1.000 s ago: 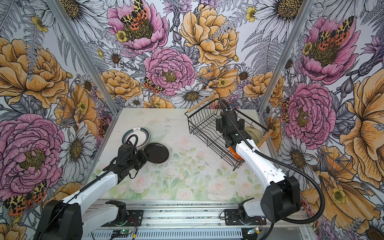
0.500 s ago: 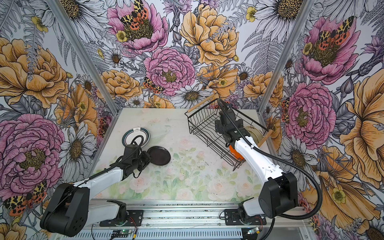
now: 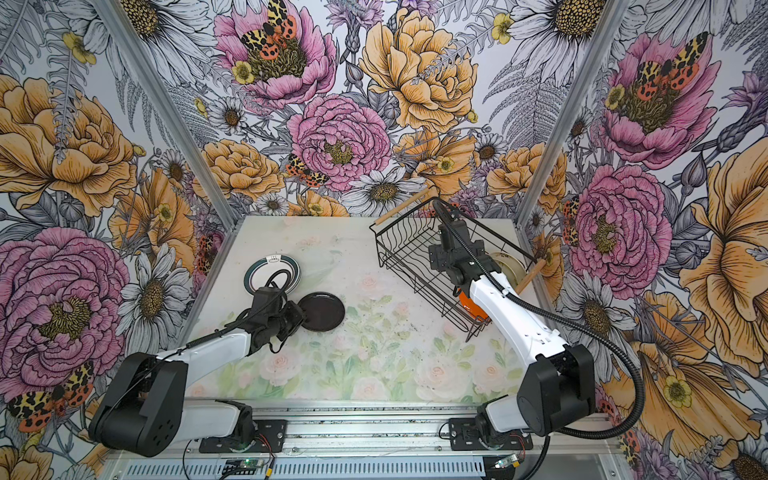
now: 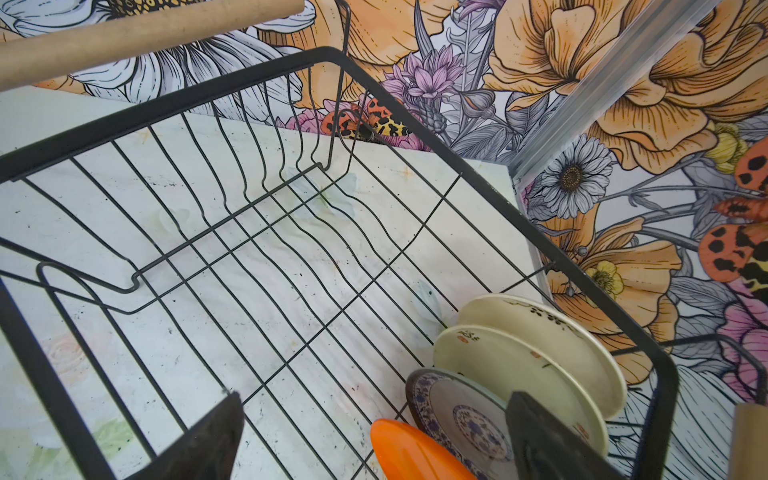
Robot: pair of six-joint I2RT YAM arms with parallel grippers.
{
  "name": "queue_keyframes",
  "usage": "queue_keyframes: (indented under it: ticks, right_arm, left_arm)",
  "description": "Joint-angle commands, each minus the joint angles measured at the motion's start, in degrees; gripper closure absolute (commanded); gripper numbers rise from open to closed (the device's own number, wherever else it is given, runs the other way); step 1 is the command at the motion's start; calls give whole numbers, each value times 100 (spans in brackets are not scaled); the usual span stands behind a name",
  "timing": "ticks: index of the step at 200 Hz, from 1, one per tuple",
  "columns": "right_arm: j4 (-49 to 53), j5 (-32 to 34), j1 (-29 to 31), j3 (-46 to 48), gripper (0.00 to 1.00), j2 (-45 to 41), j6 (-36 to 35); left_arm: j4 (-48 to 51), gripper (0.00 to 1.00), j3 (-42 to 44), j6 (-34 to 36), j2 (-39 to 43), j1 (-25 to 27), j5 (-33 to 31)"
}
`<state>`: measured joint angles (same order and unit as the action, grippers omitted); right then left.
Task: Unload the plates from the dish rack
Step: 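Set the dark plate flat on the table and open the left gripper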
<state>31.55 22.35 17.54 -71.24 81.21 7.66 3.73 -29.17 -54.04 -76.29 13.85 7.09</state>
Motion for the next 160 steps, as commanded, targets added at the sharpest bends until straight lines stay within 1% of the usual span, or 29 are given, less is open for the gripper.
queue_keyframes:
  ticks: [1, 9, 24, 38, 45, 54, 67, 82, 103, 112, 133, 137, 138, 139, 141, 160]
  right_arm:
    - [121, -117, -31, -162, 0, -43, -107]
    - [132, -117, -31, -162, 0, -43, -117]
    - [172, -104, -31, -145, 1, -52, -135]
    - [195, -84, -31, -130, 1, -69, -155]
    - [205, -73, -35, -122, 0, -79, -162]
    - [220, -74, -40, -122, 0, -96, -176]
    - [229, -74, -39, -92, 0, -114, -184]
    - [259, -51, -54, -67, 0, -130, -228]
    - [318, -64, -66, -58, 1, -160, -287]
    - [337, -110, -74, -48, 1, -180, -328]
    - [474, -354, -119, -13, 1, -253, -505]
    - [531, -391, -126, -20, 0, -262, -531]
    - [543, -399, -132, -21, 0, -263, -534]
    - [557, -407, -134, -21, 1, -263, -532]
    - [583, -413, -136, -21, 1, -272, -543]
    - [907, -542, -205, -69, 0, -347, -588]
  left_arm:
    - [87, 60, -170, 0, -83, 47, -217]
    - [79, 58, -160, -8, -103, 48, -217]
    - [115, 52, -173, -18, -131, 49, -238]
    - [204, 50, -192, -6, -149, 49, -268]
    - [336, 46, -227, -23, -164, 40, -324]
    - [421, 39, -264, 15, -187, 24, -339]
    - [503, 33, -282, 32, -206, -17, -320]
    - [608, 28, -317, 61, -215, -48, -324]
    - [682, 24, -290, 97, -177, -114, -311]
    - [722, 20, -270, 96, -135, -182, -273]
    - [937, 15, -246, 214, 133, -340, -267]
    - [1000, 11, -247, 258, 212, -377, -257]
    - [1012, 6, -252, 269, 233, -384, -255]
    - [1027, 4, -254, 279, 253, -401, -249]
    - [1063, 2, -264, 297, 305, -418, -245]
    - [1588, 1, -426, 515, 789, -598, -335]
